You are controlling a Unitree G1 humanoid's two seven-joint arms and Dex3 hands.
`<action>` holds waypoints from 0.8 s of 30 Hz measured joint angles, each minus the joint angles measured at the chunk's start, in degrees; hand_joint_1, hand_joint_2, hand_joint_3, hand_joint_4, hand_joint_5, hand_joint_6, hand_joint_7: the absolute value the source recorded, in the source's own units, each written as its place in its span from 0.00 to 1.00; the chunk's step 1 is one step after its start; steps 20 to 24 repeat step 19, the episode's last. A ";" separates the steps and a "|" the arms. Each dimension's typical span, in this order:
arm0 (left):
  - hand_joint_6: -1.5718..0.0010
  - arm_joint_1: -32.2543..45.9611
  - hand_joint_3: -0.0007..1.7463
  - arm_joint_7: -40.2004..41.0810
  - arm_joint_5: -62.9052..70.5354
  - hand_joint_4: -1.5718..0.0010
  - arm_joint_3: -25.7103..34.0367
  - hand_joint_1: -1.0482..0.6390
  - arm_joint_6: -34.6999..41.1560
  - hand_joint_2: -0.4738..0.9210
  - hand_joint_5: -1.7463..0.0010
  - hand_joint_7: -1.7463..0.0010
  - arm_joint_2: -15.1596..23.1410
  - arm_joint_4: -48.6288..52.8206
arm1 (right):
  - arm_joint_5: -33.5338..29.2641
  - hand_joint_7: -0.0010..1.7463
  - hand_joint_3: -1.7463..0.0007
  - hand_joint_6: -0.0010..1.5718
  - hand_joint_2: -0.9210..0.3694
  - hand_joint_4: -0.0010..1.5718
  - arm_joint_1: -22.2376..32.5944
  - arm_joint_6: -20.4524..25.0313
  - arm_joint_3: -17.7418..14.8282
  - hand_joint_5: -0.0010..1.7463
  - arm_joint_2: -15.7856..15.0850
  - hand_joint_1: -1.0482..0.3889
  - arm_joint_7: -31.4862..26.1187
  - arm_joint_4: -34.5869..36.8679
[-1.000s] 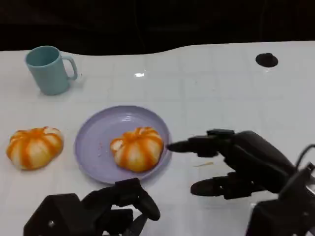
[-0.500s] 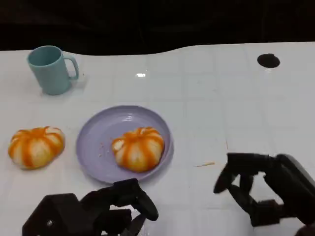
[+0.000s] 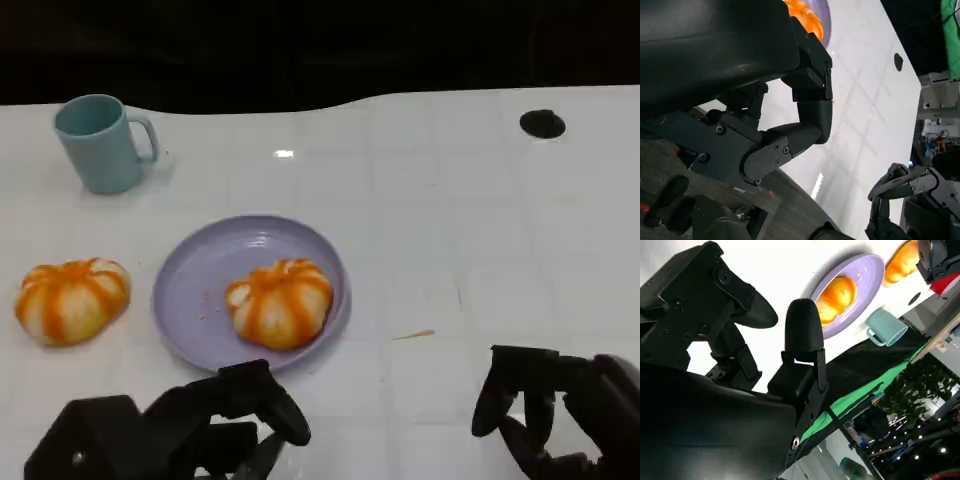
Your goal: Grasp the bread from the table and place it into the plate.
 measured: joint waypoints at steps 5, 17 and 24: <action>0.62 0.84 0.47 -0.15 -0.16 0.55 0.16 0.41 -0.74 0.89 0.00 0.11 0.13 0.00 | -0.02 0.84 0.18 0.52 0.53 0.60 0.07 -0.01 -0.14 1.00 0.01 0.70 -0.47 0.52; 0.63 1.90 0.45 -0.11 -0.31 0.56 1.05 0.42 1.45 0.91 0.00 0.13 0.54 -2.20 | -0.76 0.83 0.19 0.52 0.52 0.59 0.06 -0.01 -0.25 1.00 0.01 0.71 -0.55 1.23; 0.63 2.10 0.45 -0.11 -0.54 0.56 1.36 0.42 2.78 0.91 0.00 0.13 0.72 -2.74 | -0.75 0.82 0.19 0.52 0.52 0.59 0.06 -0.01 -0.34 1.00 0.00 0.71 -0.55 1.23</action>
